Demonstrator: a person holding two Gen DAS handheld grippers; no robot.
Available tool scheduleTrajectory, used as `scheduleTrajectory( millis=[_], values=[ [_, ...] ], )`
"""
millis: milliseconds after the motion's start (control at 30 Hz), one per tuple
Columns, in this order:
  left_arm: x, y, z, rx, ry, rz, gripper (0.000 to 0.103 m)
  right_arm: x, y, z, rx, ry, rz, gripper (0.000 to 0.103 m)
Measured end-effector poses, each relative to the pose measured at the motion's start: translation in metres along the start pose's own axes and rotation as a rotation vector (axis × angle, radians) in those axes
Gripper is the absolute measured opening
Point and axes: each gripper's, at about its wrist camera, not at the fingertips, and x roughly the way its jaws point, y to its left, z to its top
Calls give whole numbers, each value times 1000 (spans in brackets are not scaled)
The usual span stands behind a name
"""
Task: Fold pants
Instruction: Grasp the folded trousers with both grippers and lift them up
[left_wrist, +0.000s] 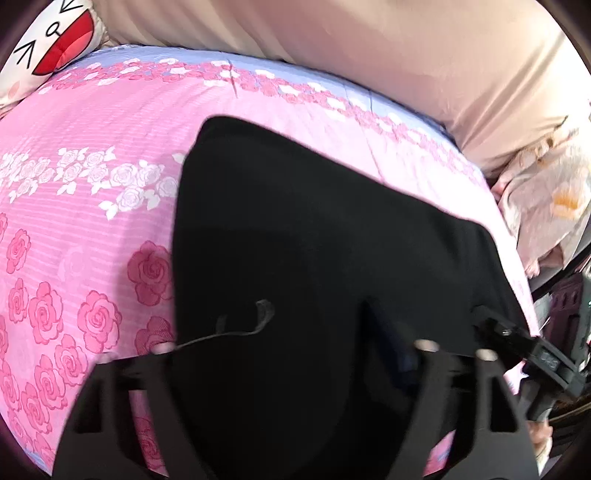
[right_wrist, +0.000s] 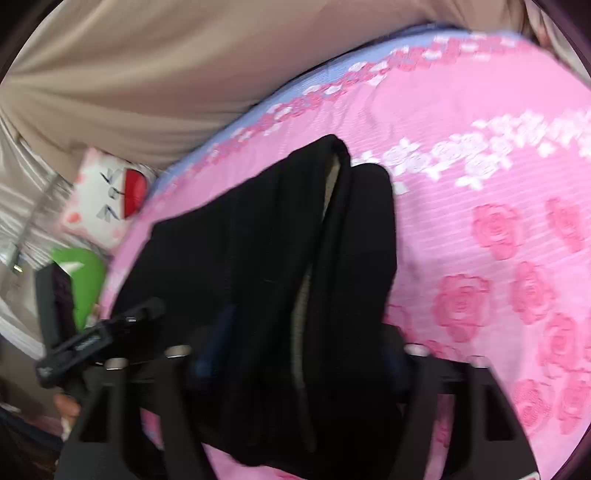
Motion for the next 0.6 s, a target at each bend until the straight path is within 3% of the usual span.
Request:
scheduleTrajectory(
  millis=[100,233,367,467,600],
  values=[
    [-12,-6,2,29,-19,25,40,-10,13,0,-43,-24,-9,41],
    [-30,-20,-6,83,-17,65,36,-36,31,-7,-81,-50,10,39],
    [-52,-36,-23,128,14,59,37,-61,36,-22,-84,-37,2,39],
    [-54,-31,-41,133,58,65,41,-66,23,-37,-53,-5,-15,42],
    [-35,-19,-48,95,89,99,66,-51,-7,-50,23,27,-18,59]
  ],
)
